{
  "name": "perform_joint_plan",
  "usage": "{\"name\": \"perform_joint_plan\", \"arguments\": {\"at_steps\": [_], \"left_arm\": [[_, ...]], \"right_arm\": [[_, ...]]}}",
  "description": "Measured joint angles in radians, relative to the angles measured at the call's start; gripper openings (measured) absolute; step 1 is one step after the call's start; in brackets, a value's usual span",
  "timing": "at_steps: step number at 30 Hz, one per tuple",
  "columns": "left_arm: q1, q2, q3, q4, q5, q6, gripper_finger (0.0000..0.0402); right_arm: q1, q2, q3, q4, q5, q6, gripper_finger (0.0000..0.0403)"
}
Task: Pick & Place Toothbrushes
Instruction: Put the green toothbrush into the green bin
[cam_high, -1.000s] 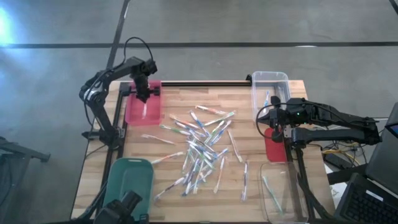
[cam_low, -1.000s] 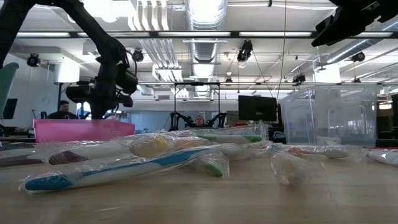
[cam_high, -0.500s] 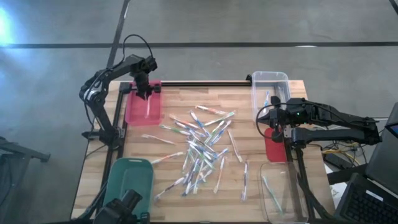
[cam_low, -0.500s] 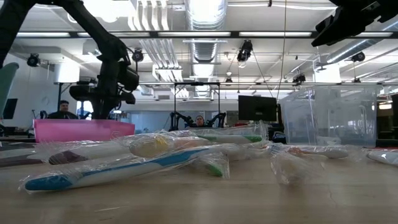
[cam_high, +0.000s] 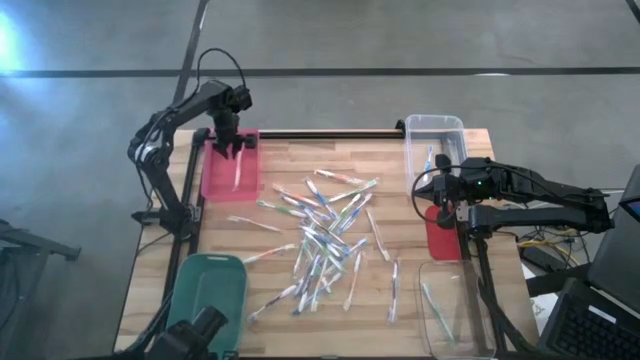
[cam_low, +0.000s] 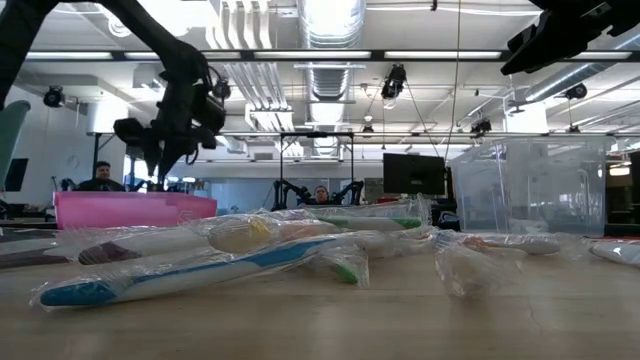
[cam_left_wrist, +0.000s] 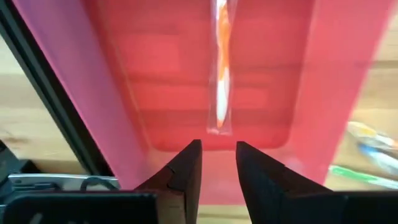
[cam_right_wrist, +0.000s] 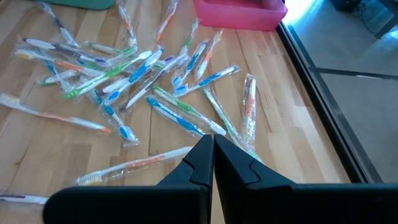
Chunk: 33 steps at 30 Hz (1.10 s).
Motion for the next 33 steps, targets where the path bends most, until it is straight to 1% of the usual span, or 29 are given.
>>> {"name": "perform_joint_plan", "arguments": {"at_steps": [6, 13, 17, 22, 33], "left_arm": [[-0.045, -0.027, 0.086, 0.001, 0.0, -0.008, 0.0105], [-0.15, -0.033, 0.202, 0.005, 0.006, 0.021, 0.0106], [-0.241, -0.033, 0.257, 0.033, 0.011, 0.081, 0.0106], [-0.38, -0.033, 0.299, 0.062, 0.01, 0.145, 0.0106], [-0.683, -0.034, 0.315, 0.103, 0.008, 0.292, 0.0106]], "right_arm": [[0.0, 0.0, 0.0, 0.0, 0.0, 0.0, 0.0008], [0.0, 0.0, 0.0, 0.0, 0.0, 0.0, 0.0008], [0.0, 0.0, 0.0, 0.0, 0.0, 0.0, 0.0008], [0.0, 0.0, 0.0, 0.0, 0.0, 0.0, 0.0008], [0.0, 0.0, 0.0, 0.0, 0.0, 0.0, 0.0008]]}}
